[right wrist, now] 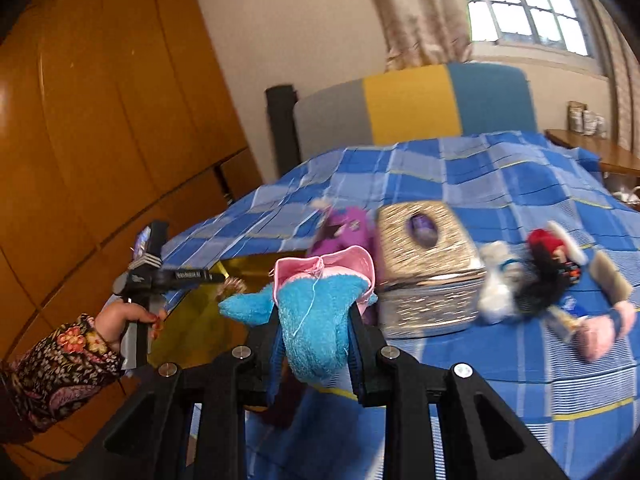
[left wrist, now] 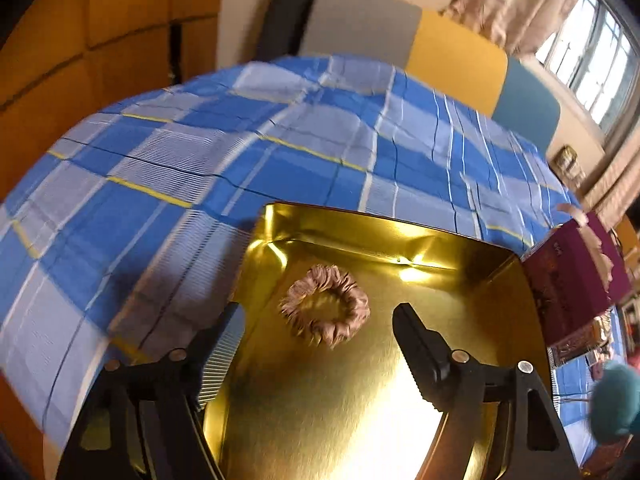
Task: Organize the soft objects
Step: 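Carry the scrunchie into the gold tray and open the left gripper, then carry the blue-pink plush into the gold tray and release it with the right gripper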
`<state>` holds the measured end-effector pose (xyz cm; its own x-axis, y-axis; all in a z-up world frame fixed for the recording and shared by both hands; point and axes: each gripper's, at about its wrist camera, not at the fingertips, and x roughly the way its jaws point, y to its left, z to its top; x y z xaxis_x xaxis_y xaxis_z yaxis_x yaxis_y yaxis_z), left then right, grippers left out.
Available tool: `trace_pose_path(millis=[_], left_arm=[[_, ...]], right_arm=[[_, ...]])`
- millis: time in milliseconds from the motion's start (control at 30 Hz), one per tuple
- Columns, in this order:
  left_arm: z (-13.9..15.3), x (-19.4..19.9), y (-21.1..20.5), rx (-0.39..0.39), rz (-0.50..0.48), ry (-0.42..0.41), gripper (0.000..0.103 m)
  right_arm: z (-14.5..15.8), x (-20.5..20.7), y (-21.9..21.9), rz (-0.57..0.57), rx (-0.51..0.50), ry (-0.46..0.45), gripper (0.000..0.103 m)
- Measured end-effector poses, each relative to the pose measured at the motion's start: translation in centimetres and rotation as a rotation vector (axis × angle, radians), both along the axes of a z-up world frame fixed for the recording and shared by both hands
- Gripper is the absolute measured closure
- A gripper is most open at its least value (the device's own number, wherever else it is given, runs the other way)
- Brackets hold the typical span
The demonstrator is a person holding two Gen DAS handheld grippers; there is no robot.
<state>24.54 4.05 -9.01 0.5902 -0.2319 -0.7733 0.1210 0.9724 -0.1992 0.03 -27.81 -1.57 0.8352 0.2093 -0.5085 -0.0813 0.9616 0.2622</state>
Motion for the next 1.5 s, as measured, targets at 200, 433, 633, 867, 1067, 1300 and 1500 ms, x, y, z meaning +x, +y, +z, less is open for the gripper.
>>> trace_pose_path(millis=[200,433,633,867,1067,1300,1500], left_arm=[[1.2,-6.0,0.8,-0.029,0.032,-0.066,0.021],[1.1,-9.4,1.3,-0.041,0.062,-0.065,0.019],[1.3,-10.6,2.8,-0.076,0.124,-0.050,0.008],[1.0,-10.4,4.7,-0.126,0.191,-0.025,0.007],[1.1,-10.4,5.1,-0.138,0.208,-0.026,0.007],[0.8,-10.4,4.8,-0.140,0.200,-0.018,0.007],[0.9,-10.5,4.9,-0.132,0.205,-0.023,0.007]], right_arm=[[-1.6,3.7,4.1,0.079,0.011,0.076,0.077],[-2.8,10.1,9.5,0.144,-0.015,0.161,0.077],[-4.4,15.7,12.0,0.078,-0.044,0.232,0.077],[-5.9,21.6,14.3,-0.001,-0.021,0.258,0.072],[-8.1,21.9,14.3,-0.013,0.031,0.373,0.065],[-9.3,20.9,15.4,0.022,-0.073,0.403,0.062],[-11.2,22.8,17.2,0.084,-0.024,0.478,0.064]])
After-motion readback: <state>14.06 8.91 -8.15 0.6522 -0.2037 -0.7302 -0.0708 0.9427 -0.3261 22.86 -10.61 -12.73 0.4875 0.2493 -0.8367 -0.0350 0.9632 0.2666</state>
